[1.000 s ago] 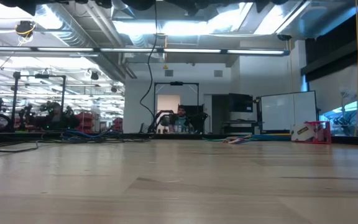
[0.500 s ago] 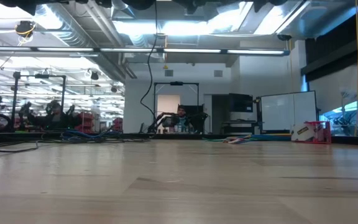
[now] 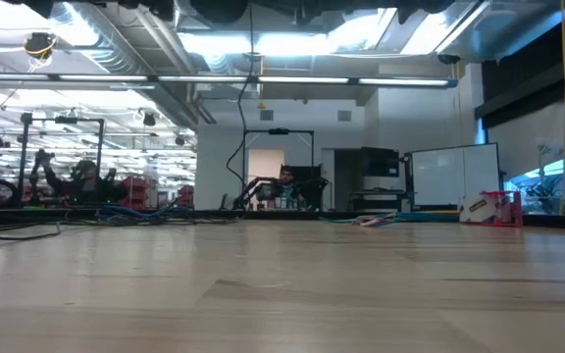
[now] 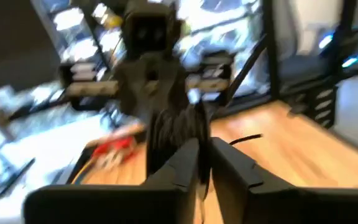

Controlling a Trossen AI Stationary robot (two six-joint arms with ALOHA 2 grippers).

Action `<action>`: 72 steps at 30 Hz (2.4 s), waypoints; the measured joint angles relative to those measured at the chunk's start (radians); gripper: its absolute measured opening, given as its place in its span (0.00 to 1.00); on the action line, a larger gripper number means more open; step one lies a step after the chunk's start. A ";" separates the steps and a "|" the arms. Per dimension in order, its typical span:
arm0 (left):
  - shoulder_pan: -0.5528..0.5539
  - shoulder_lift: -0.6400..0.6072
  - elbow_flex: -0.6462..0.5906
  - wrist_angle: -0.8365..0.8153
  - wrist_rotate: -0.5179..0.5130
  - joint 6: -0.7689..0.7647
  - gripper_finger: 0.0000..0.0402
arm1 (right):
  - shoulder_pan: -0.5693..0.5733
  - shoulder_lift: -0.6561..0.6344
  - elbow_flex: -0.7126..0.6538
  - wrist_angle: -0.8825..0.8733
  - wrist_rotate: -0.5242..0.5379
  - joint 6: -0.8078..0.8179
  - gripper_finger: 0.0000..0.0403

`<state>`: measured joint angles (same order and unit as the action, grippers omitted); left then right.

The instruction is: Coiling cords

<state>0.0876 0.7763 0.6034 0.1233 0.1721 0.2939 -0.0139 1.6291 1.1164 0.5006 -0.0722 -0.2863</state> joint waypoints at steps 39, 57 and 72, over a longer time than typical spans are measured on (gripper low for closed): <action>-0.060 0.038 0.128 -0.192 -0.208 0.019 0.28 | -0.032 0.027 0.002 -0.024 0.240 -0.076 0.00; -0.057 0.053 0.127 -0.176 -0.326 0.079 0.28 | -0.032 0.027 0.001 -0.027 0.226 -0.082 0.00; -0.015 0.097 0.127 -0.157 -0.287 0.047 0.28 | -0.032 0.027 0.001 -0.027 0.212 -0.086 0.00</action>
<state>0.0731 0.8734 0.7307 -0.0339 -0.1154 0.3404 -0.0463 1.6558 1.1172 0.4732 0.1394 -0.3725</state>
